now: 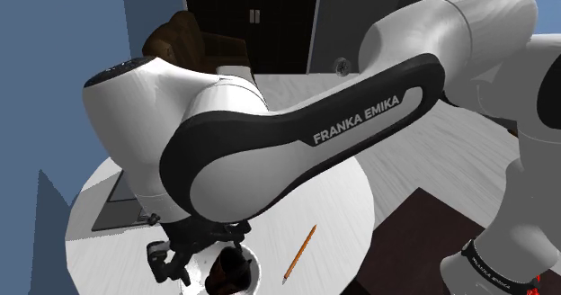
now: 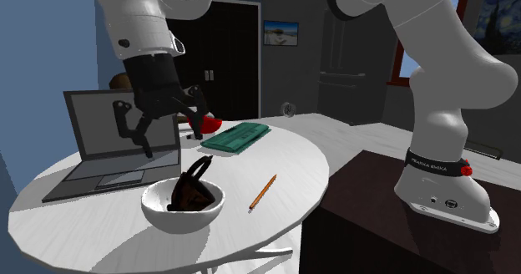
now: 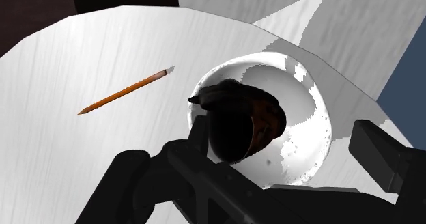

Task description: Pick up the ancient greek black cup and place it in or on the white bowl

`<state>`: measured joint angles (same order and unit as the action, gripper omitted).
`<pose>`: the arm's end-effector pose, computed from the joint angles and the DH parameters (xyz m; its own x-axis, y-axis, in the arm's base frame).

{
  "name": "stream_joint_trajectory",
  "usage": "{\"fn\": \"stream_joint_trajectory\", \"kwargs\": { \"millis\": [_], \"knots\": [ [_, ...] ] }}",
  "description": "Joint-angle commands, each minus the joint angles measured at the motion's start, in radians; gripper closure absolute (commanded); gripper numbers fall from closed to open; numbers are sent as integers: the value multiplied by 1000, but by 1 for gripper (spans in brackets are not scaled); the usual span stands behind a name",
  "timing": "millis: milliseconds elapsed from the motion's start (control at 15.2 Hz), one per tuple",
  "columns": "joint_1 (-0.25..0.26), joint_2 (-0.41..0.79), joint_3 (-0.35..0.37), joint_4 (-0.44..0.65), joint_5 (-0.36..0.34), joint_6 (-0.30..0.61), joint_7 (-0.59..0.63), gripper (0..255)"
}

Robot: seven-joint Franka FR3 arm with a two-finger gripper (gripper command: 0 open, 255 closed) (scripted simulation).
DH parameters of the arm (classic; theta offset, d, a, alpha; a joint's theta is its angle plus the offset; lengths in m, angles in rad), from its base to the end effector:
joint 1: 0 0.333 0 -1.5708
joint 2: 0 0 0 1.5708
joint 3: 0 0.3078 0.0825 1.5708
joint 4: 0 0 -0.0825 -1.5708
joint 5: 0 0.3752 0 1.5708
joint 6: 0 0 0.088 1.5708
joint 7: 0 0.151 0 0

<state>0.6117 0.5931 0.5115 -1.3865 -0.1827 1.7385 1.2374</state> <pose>0.3571 0.5656 0.3372 0.9800 -0.1268 -0.1532 -0.1085 -0.9865 0.1224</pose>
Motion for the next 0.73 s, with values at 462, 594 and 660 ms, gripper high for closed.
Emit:
{"fn": "stream_joint_trajectory", "kwargs": {
  "millis": [462, 594, 660],
  "knots": [
    [18, 13, 0, 133, 0, -118, -6, 0],
    [18, 13, 0, 133, 0, -118, -6, 0],
    [18, 13, 0, 133, -1, -118, -6, 0]
  ]
}}
